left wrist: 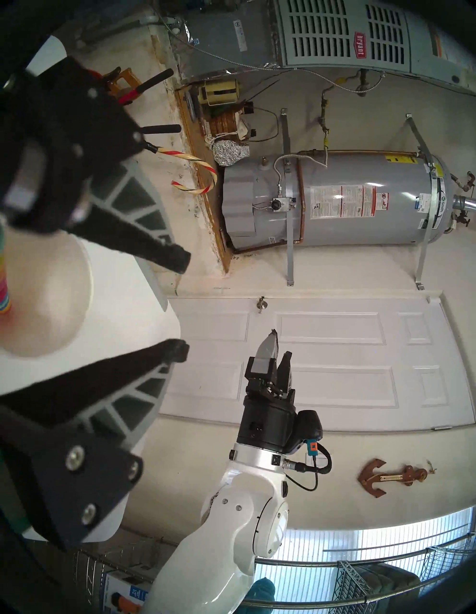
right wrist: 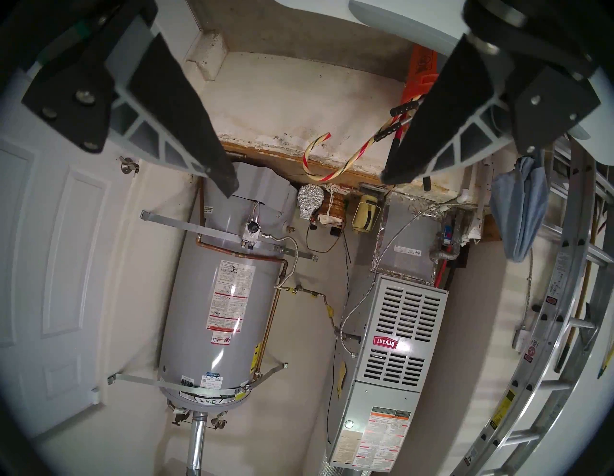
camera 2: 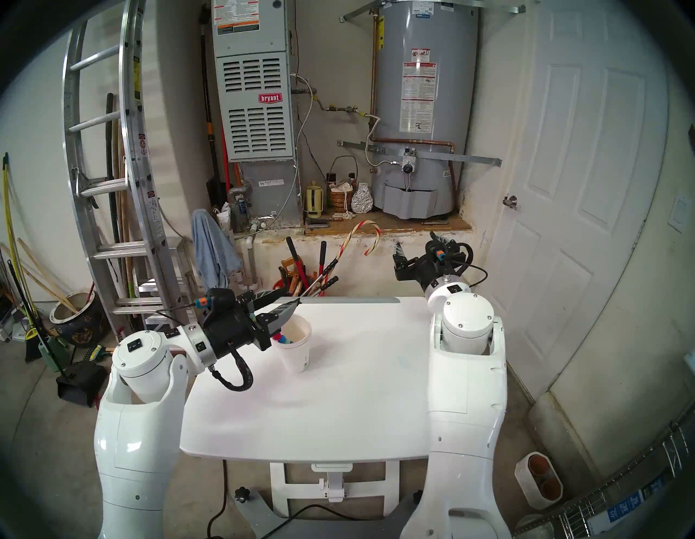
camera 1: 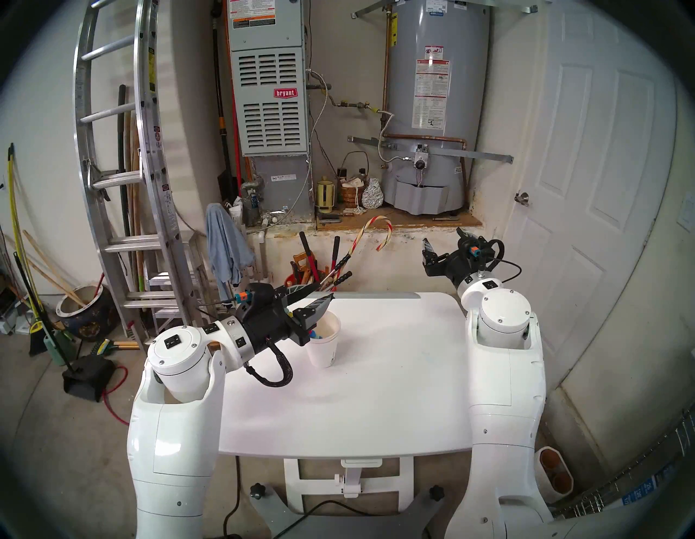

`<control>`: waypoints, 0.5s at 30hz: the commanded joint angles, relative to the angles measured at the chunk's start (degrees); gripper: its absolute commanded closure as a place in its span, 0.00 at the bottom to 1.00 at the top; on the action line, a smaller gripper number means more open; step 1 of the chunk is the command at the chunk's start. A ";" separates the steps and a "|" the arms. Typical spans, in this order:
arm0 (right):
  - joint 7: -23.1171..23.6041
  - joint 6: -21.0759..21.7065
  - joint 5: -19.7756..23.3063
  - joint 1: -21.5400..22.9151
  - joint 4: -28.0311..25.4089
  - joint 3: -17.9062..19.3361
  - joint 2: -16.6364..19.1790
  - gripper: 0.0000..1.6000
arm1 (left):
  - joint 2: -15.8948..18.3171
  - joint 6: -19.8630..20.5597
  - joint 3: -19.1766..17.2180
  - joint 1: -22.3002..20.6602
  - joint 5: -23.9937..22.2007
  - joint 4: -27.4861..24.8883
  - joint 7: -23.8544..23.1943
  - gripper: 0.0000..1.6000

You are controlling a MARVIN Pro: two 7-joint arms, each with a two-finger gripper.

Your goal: Switch the marker to another color

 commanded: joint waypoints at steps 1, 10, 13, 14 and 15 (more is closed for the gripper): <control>0.05 -0.31 0.24 0.78 -1.42 -0.59 -0.01 0.00 | 0.01 -0.29 -0.07 -0.65 -0.32 -1.61 -0.27 0.33; 0.12 -0.49 0.32 0.96 -1.35 -0.55 -0.10 0.00 | 0.06 -1.62 -1.48 -1.11 -0.25 -2.64 0.06 0.13; 0.15 -0.60 0.40 1.07 -1.26 -0.46 -0.11 0.00 | -0.37 -1.43 -3.19 -1.75 -1.28 -3.13 0.31 0.11; 0.15 -0.60 0.45 1.17 -1.26 -0.42 -0.11 0.00 | -0.64 -1.39 -3.94 -2.08 -1.80 -3.21 0.49 0.10; 0.16 -0.57 0.53 1.27 -1.29 -0.38 -0.12 0.00 | -0.61 -1.29 -4.44 -2.39 -2.00 -3.29 0.52 0.08</control>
